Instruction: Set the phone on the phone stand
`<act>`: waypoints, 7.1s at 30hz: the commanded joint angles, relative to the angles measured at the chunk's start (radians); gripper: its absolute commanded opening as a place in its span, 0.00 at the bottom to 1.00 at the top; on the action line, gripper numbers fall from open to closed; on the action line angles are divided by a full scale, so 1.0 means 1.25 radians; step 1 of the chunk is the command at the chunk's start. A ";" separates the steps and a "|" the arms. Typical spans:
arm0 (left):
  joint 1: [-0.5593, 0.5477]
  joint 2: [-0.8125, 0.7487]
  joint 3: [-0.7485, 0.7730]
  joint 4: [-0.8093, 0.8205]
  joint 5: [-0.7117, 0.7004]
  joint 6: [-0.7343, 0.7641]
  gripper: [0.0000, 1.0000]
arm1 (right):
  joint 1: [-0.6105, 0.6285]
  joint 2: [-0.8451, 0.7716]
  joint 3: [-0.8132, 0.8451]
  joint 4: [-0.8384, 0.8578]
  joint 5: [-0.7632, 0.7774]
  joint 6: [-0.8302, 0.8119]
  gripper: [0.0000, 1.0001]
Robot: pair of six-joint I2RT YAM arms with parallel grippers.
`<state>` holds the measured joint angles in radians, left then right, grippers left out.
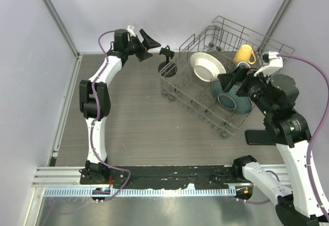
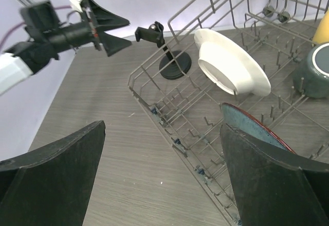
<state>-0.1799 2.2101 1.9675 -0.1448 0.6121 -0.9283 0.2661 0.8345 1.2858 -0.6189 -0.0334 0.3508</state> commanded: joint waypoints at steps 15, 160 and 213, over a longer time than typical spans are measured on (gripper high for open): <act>-0.051 0.116 0.088 0.226 0.054 -0.146 0.92 | -0.004 -0.009 0.015 0.024 0.001 0.000 0.99; -0.062 -1.034 -1.560 0.442 -0.340 -0.325 0.00 | 0.484 0.621 -0.370 1.068 -0.105 0.766 0.01; -0.021 -1.245 -1.164 -0.227 -0.387 -0.024 1.00 | 0.398 0.638 -0.242 0.824 -0.246 0.610 0.22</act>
<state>-0.2104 0.6304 0.4183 -0.2550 0.0998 -1.1168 0.7948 1.6424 0.9539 0.4175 -0.3626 1.1625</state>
